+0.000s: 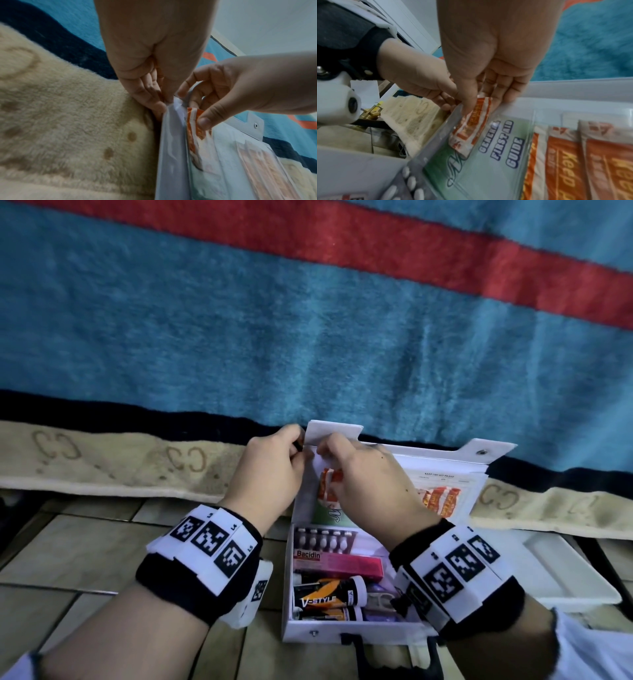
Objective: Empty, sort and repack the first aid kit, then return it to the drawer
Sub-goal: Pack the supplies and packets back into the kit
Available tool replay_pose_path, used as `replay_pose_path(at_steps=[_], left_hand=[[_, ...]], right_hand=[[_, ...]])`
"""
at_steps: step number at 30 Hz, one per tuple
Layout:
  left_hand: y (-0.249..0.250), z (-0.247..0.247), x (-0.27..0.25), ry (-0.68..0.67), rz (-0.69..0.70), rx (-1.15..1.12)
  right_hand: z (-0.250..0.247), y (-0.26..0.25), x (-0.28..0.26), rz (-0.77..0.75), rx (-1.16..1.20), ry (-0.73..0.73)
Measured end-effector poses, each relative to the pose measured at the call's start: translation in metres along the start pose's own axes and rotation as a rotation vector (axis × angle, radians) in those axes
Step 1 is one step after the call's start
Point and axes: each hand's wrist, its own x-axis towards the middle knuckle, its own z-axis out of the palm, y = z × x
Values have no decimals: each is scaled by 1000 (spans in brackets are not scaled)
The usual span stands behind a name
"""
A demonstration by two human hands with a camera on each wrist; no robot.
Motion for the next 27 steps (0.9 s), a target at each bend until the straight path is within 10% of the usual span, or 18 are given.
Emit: replay_pose_path(at_steps=[27], left_hand=[[0,2,1,4,-6,-2]], right_hand=[[11,1,-4,-26,-8,-6]])
